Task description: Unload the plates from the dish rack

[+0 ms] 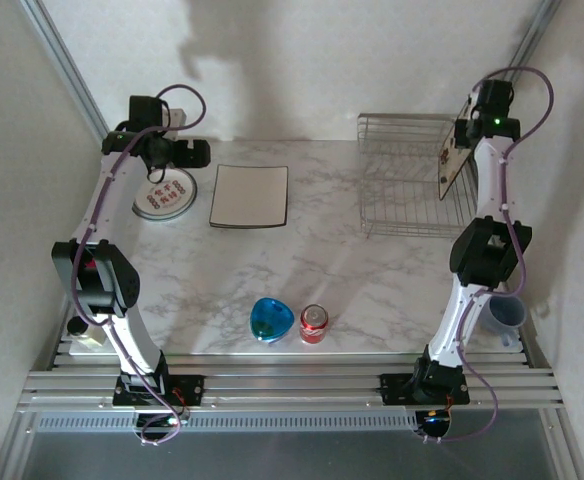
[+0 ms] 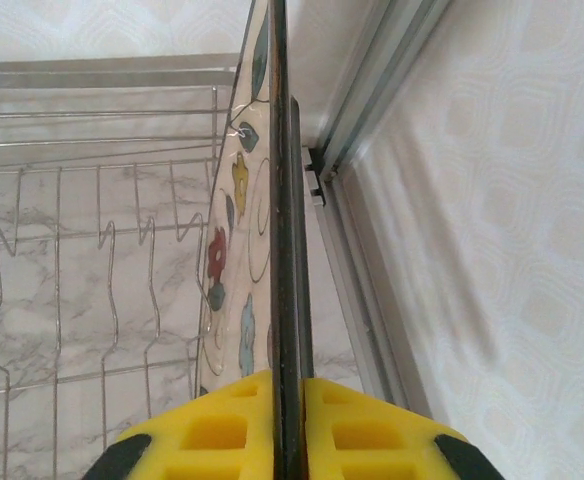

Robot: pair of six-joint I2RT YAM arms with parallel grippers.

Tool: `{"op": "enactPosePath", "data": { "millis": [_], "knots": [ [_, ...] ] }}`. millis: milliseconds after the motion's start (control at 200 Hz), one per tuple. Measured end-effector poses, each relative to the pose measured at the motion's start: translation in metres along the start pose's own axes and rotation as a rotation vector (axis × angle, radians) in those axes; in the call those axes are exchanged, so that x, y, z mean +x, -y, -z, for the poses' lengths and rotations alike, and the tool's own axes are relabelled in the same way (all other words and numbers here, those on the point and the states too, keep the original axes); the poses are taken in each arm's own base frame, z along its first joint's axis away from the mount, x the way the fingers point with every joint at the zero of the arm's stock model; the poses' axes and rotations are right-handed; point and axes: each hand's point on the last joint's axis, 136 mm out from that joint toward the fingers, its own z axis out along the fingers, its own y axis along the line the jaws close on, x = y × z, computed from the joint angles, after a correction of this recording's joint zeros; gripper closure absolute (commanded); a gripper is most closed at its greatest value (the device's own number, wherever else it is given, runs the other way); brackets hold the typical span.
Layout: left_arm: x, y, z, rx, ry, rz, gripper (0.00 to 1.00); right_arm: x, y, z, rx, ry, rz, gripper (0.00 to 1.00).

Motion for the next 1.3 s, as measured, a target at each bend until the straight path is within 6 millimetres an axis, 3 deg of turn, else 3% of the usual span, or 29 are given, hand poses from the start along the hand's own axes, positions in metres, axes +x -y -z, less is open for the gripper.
{"op": "enactPosePath", "data": {
  "millis": [340, 576, 791, 1011, 1297],
  "knots": [
    [0.014, 0.004, -0.003, 0.003, -0.031, 0.005, 0.00, -0.027, 0.017, 0.075, 0.032, 0.114, 0.000, 1.00],
    [0.020, 0.014, 0.013, 0.015, -0.019, 0.010, 0.00, -0.037, 0.010, 0.129, 0.002, 0.188, -0.008, 1.00],
    [0.030, 0.026, 0.028, 0.029, -0.014, -0.001, 0.00, -0.026, -0.025, 0.161, -0.083, 0.183, 0.002, 1.00],
    [0.035, 0.029, 0.033, 0.022, -0.016, -0.003, 0.00, -0.002, -0.082, 0.186, -0.253, 0.150, -0.010, 1.00],
    [0.043, 0.032, 0.033, 0.010, -0.045, -0.010, 0.01, 0.041, -0.138, 0.238, -0.654, 0.140, -0.297, 1.00]
  ]
}}
